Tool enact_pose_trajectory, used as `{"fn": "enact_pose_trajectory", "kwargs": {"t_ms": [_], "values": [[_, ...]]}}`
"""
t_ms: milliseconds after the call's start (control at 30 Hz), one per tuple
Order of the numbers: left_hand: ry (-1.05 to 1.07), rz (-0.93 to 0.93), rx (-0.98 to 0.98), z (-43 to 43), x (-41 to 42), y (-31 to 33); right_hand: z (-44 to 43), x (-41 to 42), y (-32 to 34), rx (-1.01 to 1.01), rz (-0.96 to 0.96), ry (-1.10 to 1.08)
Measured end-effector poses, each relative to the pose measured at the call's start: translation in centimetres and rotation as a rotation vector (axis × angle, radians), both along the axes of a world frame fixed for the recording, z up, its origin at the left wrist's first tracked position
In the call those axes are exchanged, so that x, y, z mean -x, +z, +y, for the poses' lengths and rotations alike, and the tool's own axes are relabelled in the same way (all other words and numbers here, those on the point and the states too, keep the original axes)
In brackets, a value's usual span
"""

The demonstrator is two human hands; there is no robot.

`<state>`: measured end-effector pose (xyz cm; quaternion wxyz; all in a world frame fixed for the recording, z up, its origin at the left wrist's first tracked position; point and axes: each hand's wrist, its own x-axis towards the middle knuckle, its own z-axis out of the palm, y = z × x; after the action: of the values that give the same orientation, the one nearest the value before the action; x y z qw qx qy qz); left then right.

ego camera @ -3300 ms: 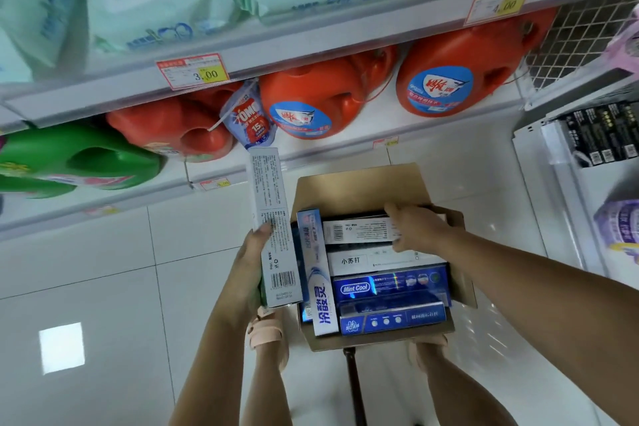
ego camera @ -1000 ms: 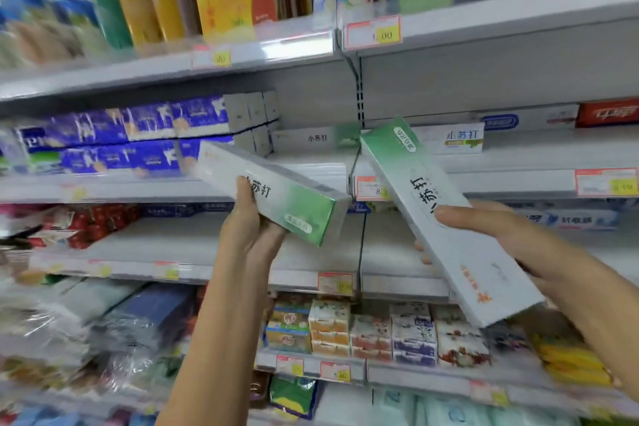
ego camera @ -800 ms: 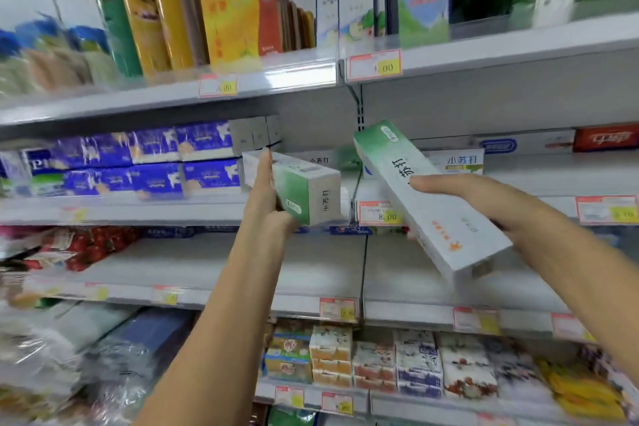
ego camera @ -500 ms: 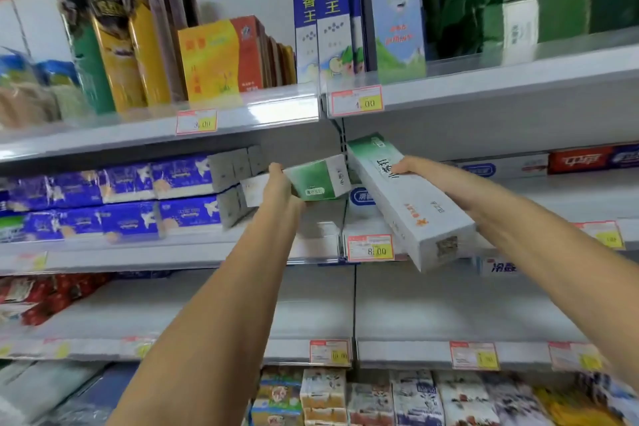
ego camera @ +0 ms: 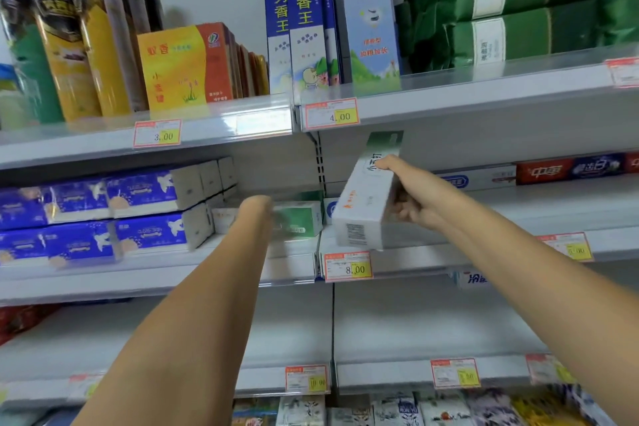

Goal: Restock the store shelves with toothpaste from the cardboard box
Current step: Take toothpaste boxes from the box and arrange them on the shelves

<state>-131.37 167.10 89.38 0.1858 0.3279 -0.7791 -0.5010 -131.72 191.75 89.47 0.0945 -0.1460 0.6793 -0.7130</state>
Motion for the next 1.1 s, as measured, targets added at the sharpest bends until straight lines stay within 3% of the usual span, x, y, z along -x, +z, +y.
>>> {"fn": "enact_pose_trajectory", "kwargs": {"t_ms": [167,233,300,433,533,667,767,900,1100], "values": [[-0.142,-0.068,0.457,1.7,-1.9,0.5,-1.0,-0.4,-0.4,0.118,-0.043,0.007],[-0.245,0.016,0.395,2.0,-2.9,0.2,-1.8,-0.6,-0.5,0.243,-0.061,0.058],[-0.336,0.079,0.512,2.4,-4.4,0.4,-2.9,-0.6,-0.6,0.352,-0.077,0.096],[-0.490,0.019,0.805,2.3,-6.3,1.1,-5.1,-0.9,-1.3,0.505,-0.143,0.216],[-0.513,0.013,0.870,0.8,-6.5,1.0,-6.4,-1.1,-2.0,0.523,-0.136,0.307],[-0.528,0.042,0.935,-1.9,-6.8,0.8,-5.3,-0.2,-1.3,0.414,0.014,0.230],[-0.454,0.057,1.076,-4.0,-6.9,0.9,-3.5,1.0,-0.9,0.178,0.211,0.101],[-0.417,-0.070,1.169,-5.6,-6.5,0.6,-3.4,1.3,-1.5,-0.239,0.384,0.058],[-0.418,-0.033,1.127,-6.8,-5.8,-0.7,-5.5,1.2,-1.9,-0.446,0.424,0.040]]}}
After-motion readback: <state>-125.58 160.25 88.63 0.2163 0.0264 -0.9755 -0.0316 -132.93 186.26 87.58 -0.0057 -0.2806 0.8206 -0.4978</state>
